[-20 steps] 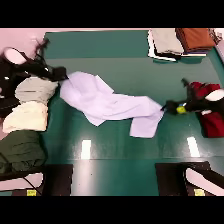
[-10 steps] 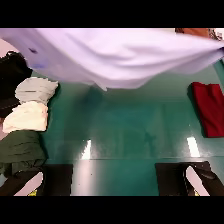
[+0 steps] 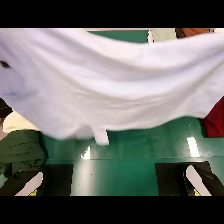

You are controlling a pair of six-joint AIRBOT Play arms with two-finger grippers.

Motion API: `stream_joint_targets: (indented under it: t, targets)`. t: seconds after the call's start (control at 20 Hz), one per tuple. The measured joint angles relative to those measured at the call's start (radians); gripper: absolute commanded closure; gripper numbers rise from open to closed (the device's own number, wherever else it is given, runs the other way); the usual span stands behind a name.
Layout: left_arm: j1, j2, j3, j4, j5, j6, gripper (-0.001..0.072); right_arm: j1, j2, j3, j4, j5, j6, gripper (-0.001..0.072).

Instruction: Fold the shirts.

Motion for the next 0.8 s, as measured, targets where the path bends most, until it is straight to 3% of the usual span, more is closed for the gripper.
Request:
stream_joint_targets:
  t: [0.35,0.45,0.55,0.6,0.8]
  targets:
    - [-0.002,-0.349,-0.273,-0.015,-0.048,-0.001,0.0674,0.239,-0.296,-0.277,-0.280,-0.031,0.135,0.0675]
    - [0.005,-0.453,-0.303,-0.018,-0.032,0.008,0.0021,0.275,-0.400,-0.286,-0.299,-0.068,0.156,0.0247]
    - [0.027,-0.516,-0.317,-0.018,-0.023,-0.004,0.0095,0.289,-0.489,-0.248,-0.294,-0.087,0.165,0.0248]
    - [0.043,-0.536,-0.320,-0.020,-0.029,-0.017,0.0093,0.291,-0.525,-0.219,-0.286,-0.087,0.165,0.0281]
    - [0.109,-0.536,-0.364,0.010,-0.132,-0.042,0.0093,0.297,-0.567,-0.164,-0.272,-0.047,0.127,0.0283]
